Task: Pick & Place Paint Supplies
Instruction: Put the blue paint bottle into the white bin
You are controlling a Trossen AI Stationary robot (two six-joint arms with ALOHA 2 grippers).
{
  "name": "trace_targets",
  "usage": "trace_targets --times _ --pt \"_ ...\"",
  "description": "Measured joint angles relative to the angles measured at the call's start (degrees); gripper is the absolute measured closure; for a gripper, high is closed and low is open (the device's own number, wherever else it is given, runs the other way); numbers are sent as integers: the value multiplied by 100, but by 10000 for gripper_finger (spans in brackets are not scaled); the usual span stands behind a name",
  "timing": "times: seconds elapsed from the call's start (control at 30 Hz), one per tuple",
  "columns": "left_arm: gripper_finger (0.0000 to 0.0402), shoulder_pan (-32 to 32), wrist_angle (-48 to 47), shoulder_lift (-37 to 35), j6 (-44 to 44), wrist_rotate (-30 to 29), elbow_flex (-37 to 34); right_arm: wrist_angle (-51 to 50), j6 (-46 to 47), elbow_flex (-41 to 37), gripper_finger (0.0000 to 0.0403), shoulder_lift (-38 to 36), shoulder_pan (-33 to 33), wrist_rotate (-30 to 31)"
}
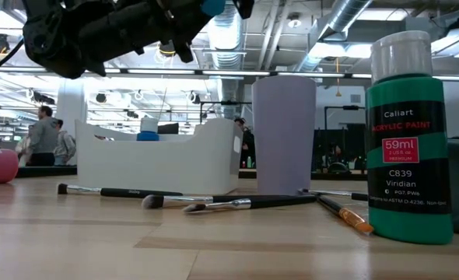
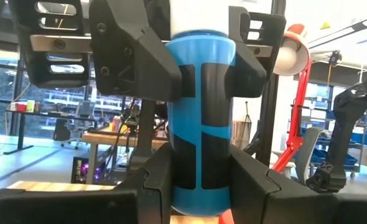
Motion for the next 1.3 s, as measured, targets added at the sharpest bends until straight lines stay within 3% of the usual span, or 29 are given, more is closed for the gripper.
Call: trace_targets --times 0.17,0.67,1.1,1.3 --pt "305 10 26 0 -5 -20 15 -595 -79 342 263 9 -3 20" --pt "298 43 19 -9 -7 44 0 -673 -98 367 274 18 -1 1" --pt "184 38 -374 -82 -360 176 -159 -779 -71 376 274 -9 24 -21" --pt "129 93 -707 -869 -293 42 -834 -789 -76 376 275 -8 168 313"
